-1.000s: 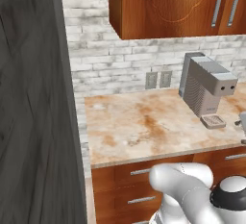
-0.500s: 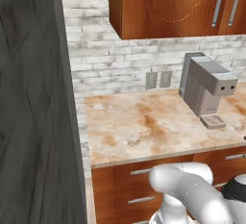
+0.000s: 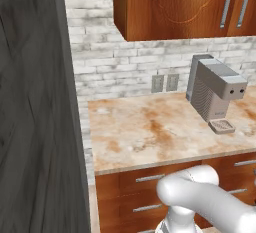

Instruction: Take the pizza cutter from the drawer on the right and place it on the dining counter for cutting.

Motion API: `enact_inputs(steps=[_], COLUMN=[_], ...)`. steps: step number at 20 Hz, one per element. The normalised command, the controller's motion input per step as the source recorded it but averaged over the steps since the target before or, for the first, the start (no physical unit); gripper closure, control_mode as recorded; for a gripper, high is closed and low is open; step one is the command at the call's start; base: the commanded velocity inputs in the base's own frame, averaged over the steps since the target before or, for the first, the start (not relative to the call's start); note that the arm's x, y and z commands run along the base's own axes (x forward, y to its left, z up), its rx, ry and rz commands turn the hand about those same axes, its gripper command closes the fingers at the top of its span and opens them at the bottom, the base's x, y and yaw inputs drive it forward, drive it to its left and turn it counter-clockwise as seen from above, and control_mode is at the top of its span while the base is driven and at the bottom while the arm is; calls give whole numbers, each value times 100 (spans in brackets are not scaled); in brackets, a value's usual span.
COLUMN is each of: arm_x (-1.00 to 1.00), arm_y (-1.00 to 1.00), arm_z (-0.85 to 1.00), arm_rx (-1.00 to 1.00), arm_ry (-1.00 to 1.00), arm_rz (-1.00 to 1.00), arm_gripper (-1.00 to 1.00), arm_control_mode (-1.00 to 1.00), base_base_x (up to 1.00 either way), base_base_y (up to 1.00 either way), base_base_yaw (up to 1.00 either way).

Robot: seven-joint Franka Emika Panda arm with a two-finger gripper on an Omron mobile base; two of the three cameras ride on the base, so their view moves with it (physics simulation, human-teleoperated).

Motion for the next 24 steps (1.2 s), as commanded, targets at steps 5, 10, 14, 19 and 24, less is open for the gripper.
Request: enact_inputs(steps=[5,10,14,19,24], arm_x=[6,36,51,37,28], arm_y=[-31,-3,0,-12,-18], arm_z=[-58,-48,-37,-47,-34], arm_rx=[1,0,0,0,0], arm_ry=[-9,-5,-1,-4,-7], arm_rz=[-9,-3,0,-1,-1], arm_gripper=[-100,-100,-100,-100,-100], arm_control_mode=[-100,-100,-100,-100,-100], base_base_x=[0,0,0,0,0], base_base_y=[0,0,0,0,0], base_base_yaw=[0,0,0,0,0])
